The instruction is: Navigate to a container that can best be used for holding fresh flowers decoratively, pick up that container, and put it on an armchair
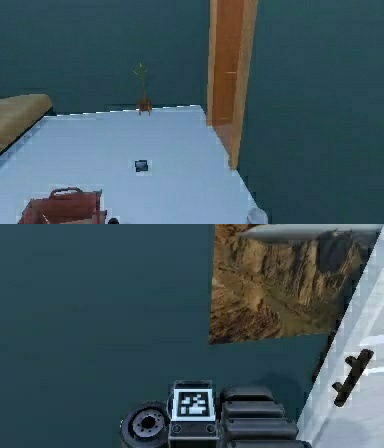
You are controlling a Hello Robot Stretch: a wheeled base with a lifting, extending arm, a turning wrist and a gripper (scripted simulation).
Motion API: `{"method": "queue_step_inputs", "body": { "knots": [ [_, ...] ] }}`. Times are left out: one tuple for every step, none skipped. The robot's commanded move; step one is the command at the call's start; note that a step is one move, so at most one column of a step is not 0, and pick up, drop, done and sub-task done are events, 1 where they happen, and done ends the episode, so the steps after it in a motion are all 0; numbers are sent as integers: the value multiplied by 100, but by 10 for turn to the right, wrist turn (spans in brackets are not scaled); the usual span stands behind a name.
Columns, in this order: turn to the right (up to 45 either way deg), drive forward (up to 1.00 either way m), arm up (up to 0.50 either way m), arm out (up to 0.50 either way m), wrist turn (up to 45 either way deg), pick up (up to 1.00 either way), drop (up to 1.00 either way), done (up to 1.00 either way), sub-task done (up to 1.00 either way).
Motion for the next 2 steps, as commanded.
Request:
{"method": "queue_step_inputs", "body": {
  "knots": [
    [0,100,0,0,0,0,0,0,0],
    [0,95,0,0,0,0,0,0,0]
  ]
}}
